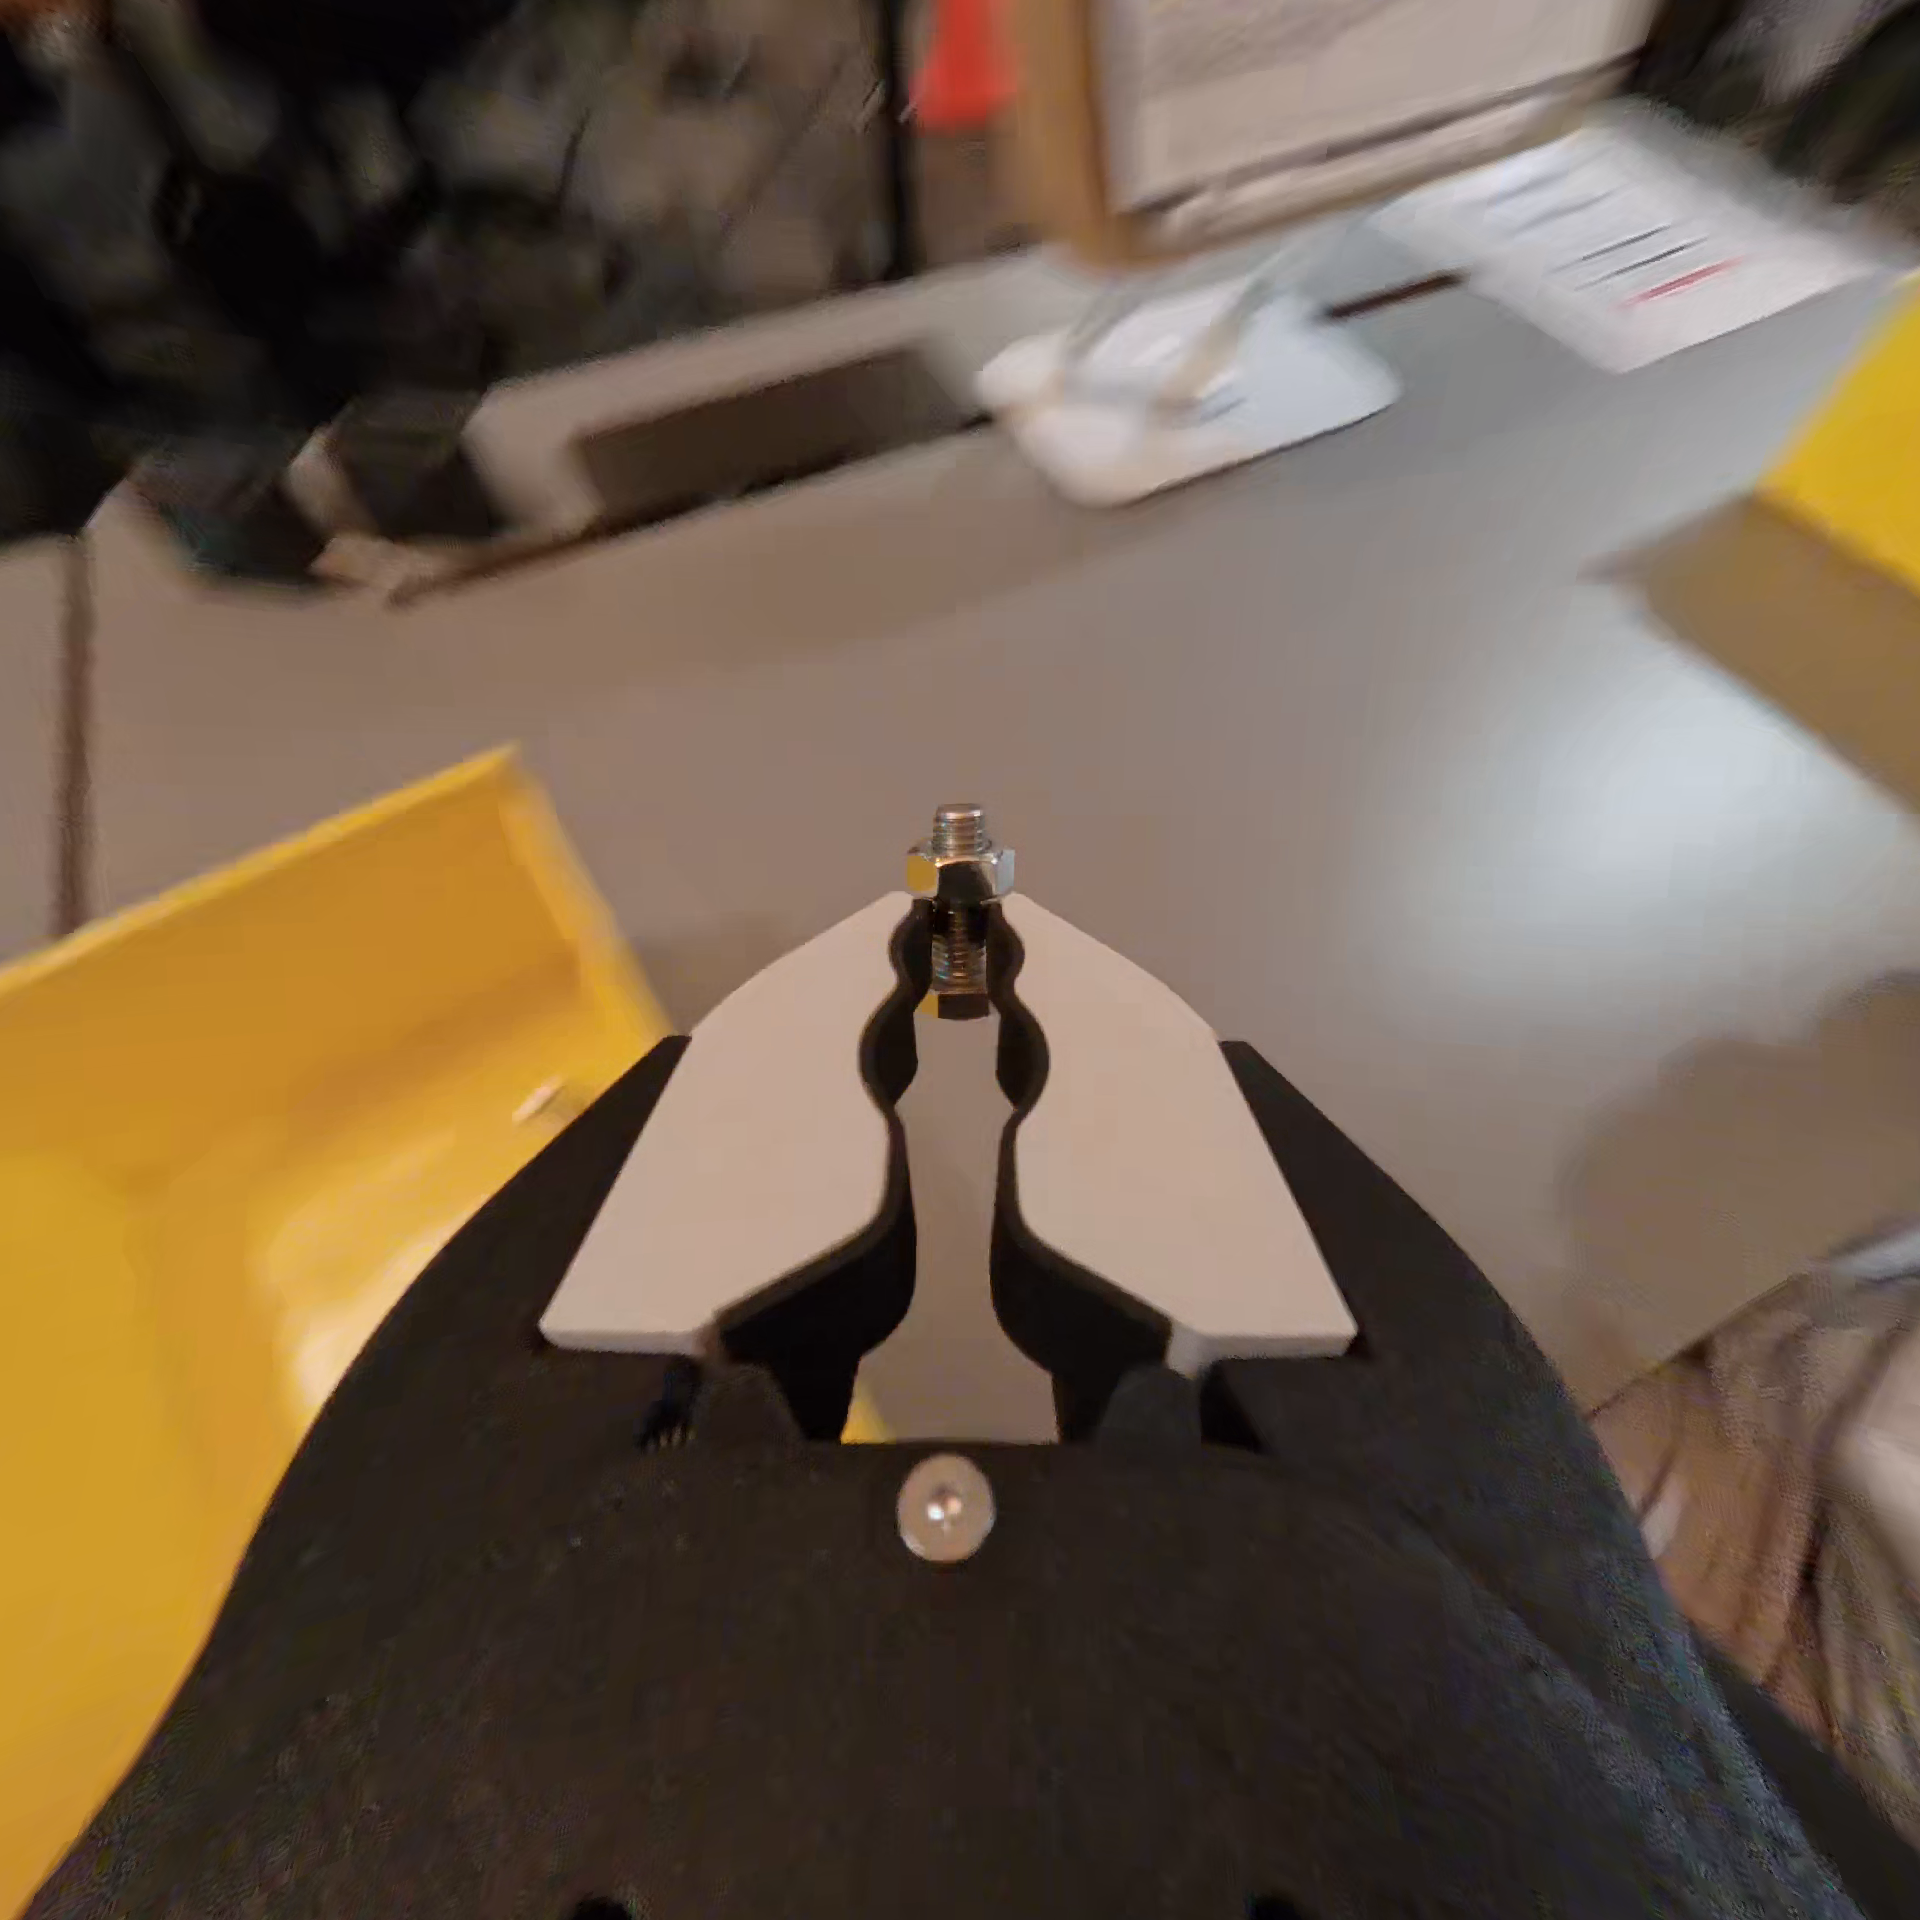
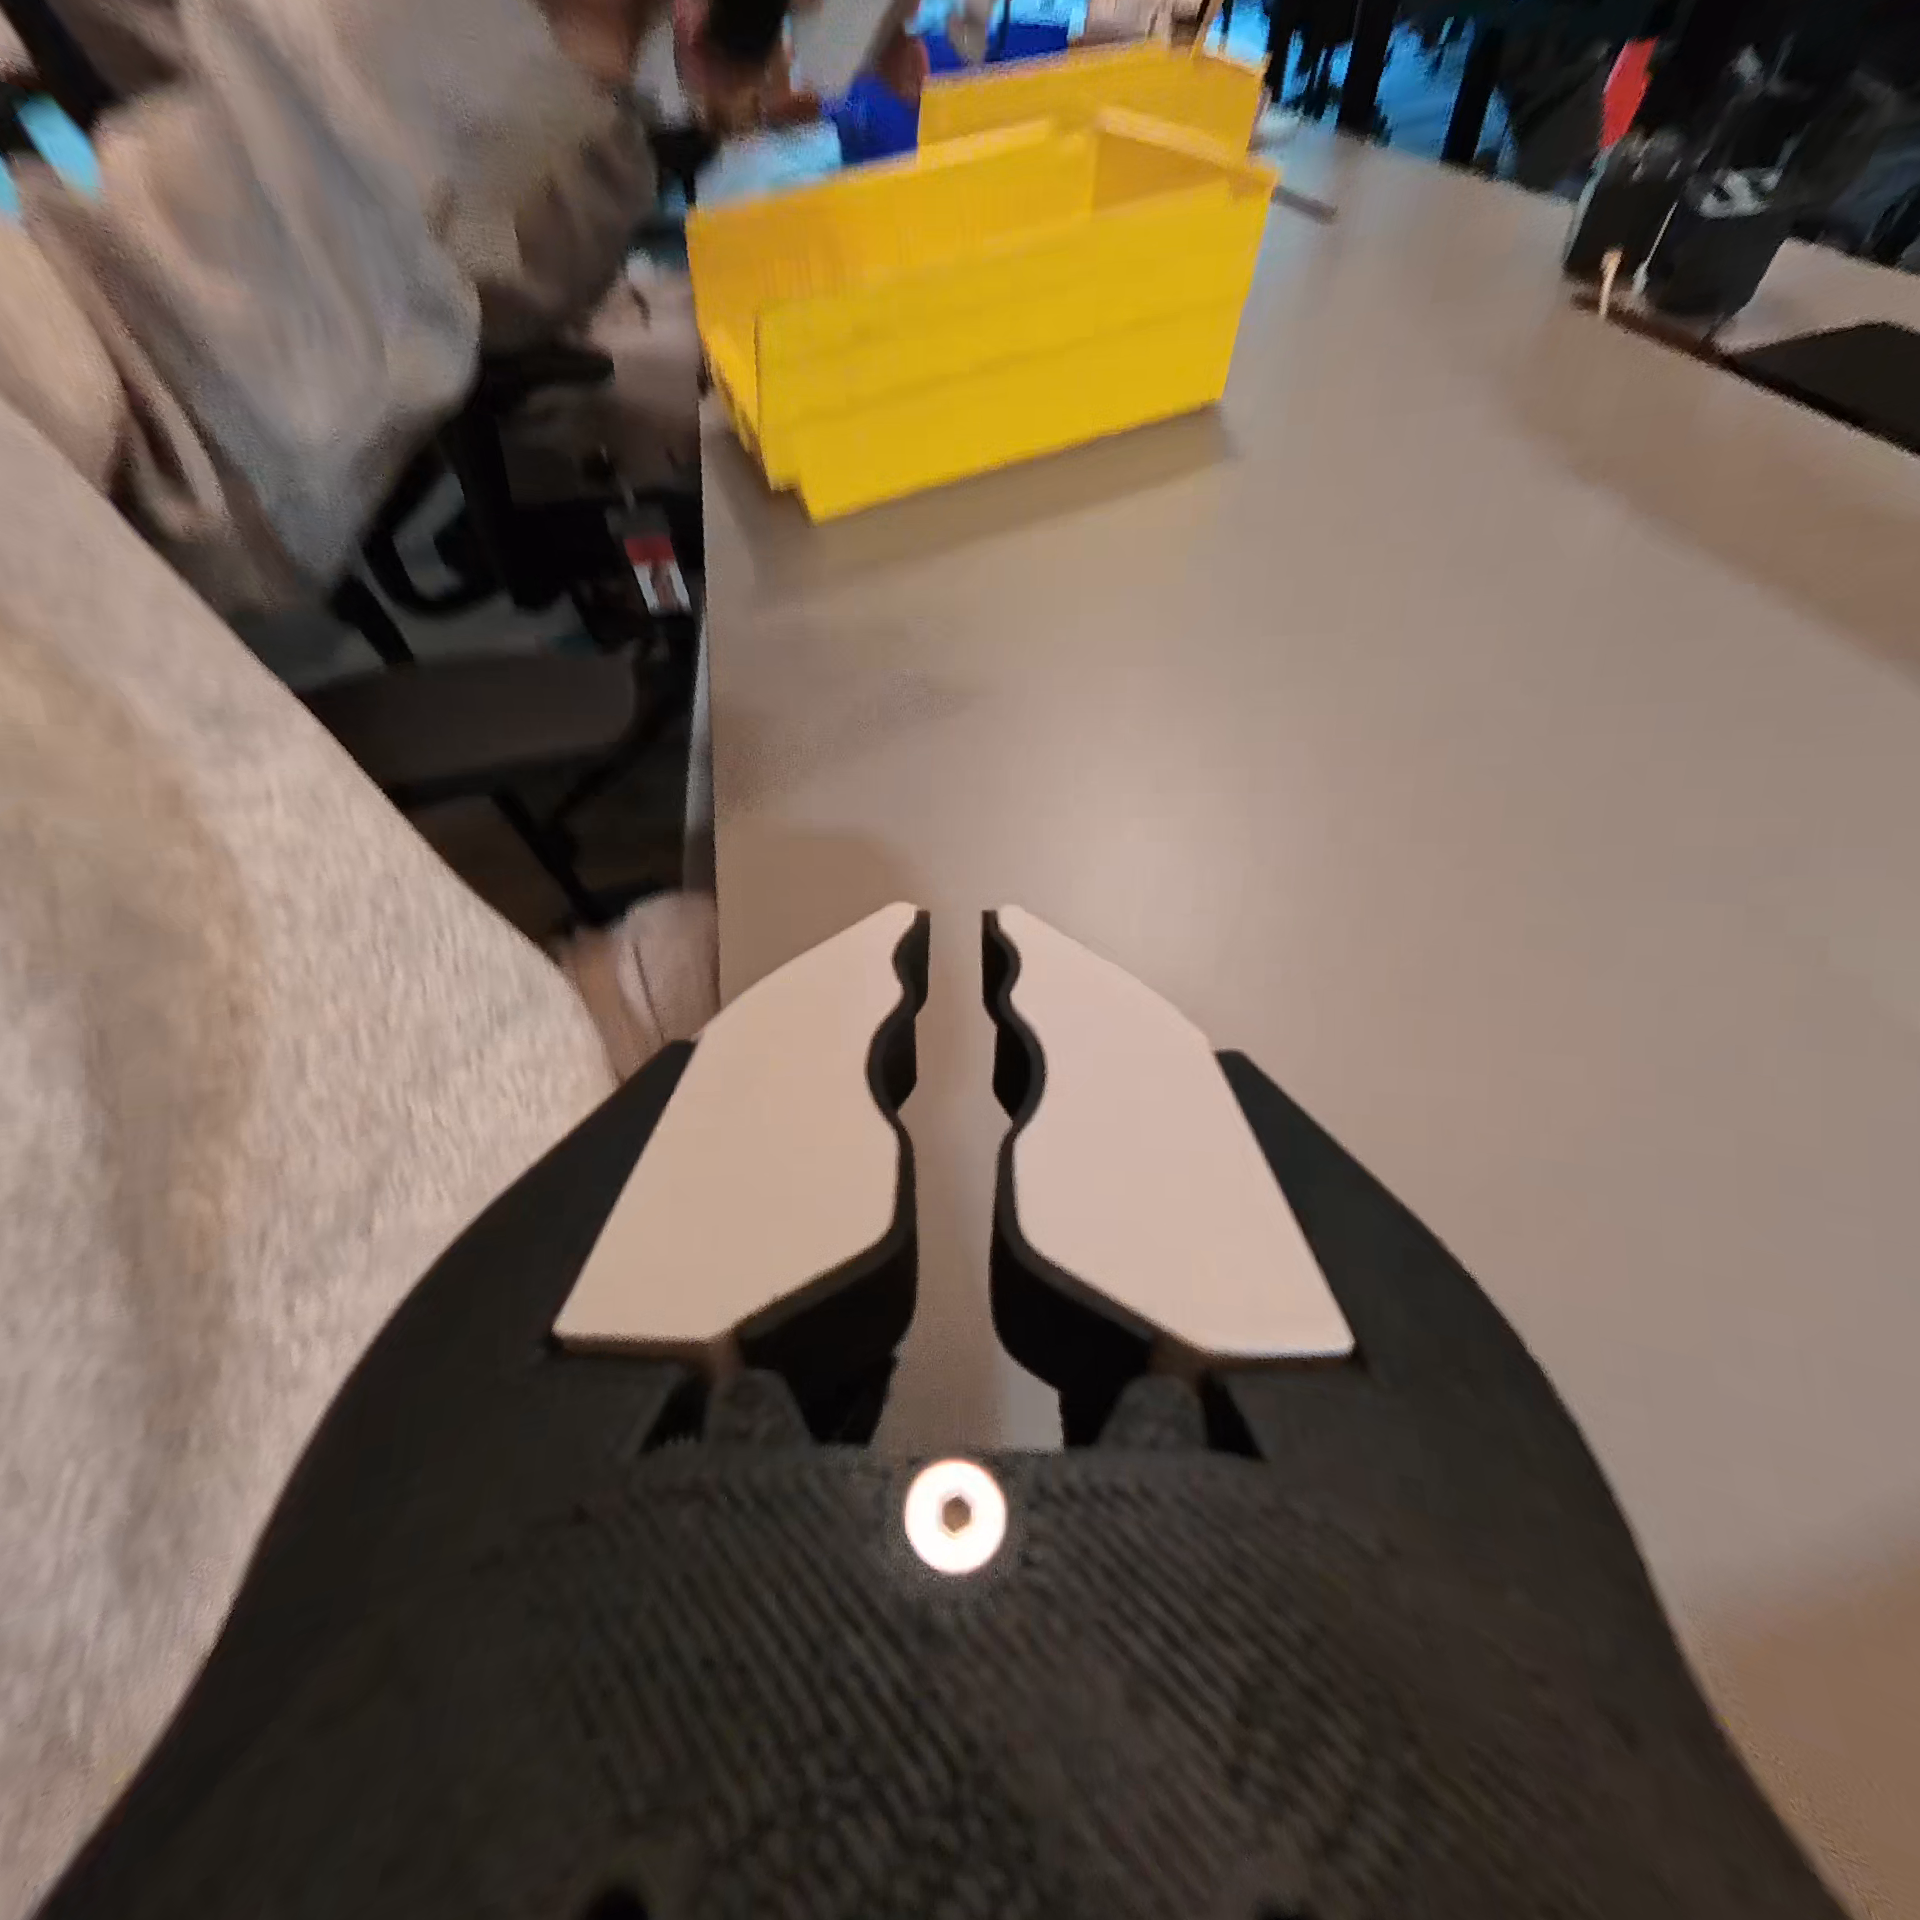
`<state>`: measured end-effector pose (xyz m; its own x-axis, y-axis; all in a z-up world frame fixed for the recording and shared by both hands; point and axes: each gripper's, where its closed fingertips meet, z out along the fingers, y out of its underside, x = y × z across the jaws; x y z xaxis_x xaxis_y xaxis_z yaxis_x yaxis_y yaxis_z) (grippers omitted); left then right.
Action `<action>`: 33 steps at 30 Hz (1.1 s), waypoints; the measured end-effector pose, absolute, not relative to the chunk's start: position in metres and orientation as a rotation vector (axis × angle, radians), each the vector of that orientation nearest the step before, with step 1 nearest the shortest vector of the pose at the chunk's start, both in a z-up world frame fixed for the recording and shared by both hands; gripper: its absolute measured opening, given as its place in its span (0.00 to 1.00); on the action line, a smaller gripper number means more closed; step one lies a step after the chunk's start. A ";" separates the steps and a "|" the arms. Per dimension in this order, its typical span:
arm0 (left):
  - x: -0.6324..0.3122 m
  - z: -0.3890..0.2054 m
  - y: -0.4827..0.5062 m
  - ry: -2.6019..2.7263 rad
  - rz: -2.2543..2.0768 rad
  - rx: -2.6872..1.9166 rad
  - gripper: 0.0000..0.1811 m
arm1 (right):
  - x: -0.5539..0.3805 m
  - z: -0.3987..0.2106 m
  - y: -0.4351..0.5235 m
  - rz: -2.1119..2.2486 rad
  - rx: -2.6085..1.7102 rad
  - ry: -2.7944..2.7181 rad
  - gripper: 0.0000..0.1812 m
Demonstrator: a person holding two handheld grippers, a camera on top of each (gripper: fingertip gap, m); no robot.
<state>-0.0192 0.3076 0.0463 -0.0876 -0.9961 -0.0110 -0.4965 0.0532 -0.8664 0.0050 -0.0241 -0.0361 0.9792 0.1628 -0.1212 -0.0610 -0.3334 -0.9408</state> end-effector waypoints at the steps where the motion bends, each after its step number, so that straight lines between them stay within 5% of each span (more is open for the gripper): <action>1: -0.008 0.054 0.271 1.688 -1.031 -1.414 0.06 | 0.005 -0.029 -0.021 0.244 -1.854 -0.047 0.05; 13: 0.060 -0.019 -0.014 1.819 -1.730 -1.139 0.06 | 0.046 -0.011 -0.058 0.169 -1.628 0.159 0.07; 33: 0.051 -0.033 -0.040 1.818 -1.920 -0.992 0.05 | 0.046 -0.029 -0.061 0.155 -1.650 0.158 0.11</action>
<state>0.0509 -0.0402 -0.0333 -0.7091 -0.6534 0.2650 -0.2288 -0.1422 -0.9630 0.0464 -0.0609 -0.0288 0.9807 -0.0106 -0.1955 -0.1957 -0.0844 -0.9770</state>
